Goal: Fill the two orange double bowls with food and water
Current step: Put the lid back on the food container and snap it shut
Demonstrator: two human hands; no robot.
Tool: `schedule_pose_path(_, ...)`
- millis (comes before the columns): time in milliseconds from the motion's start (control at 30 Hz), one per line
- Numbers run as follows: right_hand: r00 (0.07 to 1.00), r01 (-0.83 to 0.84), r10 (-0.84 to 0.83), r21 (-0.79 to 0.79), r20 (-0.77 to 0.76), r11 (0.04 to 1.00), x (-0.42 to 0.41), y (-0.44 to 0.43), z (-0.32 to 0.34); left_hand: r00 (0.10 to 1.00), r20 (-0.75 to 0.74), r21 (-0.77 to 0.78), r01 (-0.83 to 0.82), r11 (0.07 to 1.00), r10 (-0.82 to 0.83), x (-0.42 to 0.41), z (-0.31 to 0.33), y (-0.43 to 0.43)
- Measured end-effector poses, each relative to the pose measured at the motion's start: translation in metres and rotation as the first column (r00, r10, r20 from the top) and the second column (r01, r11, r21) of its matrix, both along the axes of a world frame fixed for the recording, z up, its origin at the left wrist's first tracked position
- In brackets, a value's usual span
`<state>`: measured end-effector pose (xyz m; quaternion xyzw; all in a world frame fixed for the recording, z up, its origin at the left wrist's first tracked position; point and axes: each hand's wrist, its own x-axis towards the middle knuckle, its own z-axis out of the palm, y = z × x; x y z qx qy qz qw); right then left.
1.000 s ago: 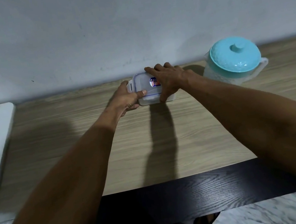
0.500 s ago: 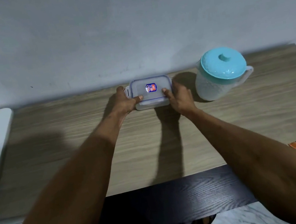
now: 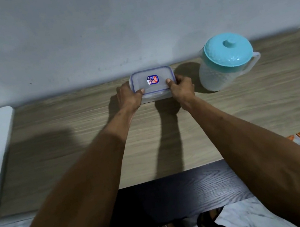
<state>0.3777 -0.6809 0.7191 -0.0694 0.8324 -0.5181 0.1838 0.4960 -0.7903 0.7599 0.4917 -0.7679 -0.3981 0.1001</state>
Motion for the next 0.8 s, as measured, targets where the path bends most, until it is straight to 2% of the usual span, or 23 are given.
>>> schedule_pose_path(100,1.0,0.002,-0.002,0.004,-0.003,1.0,0.0,0.0,0.0,0.996,-0.072,0.064,-0.051,0.997,0.056,-0.002,-0.001,0.002)
schedule_pose_path(233,1.0,-0.009,0.009,0.012,-0.011,1.0,0.002,-0.001,0.002,0.974,-0.163,0.234,-0.116,0.965,0.157,-0.008,-0.004,0.003)
schedule_pose_path(500,1.0,-0.011,0.011,-0.008,0.001,1.0,0.006,0.002,0.01,0.963,-0.201,0.279,-0.117,0.953,0.178,-0.009,-0.006,0.003)
schedule_pose_path(700,0.993,-0.007,0.013,-0.05,0.116,0.999,0.008,0.006,0.015,0.966,-0.186,0.383,-0.098,0.918,0.181,-0.004,0.001,0.007)
schedule_pose_path(800,0.99,0.009,0.0,-0.058,0.144,0.998,0.012,0.01,0.016,0.962,-0.204,0.384,-0.092,0.919,0.181,0.005,0.005,0.015)
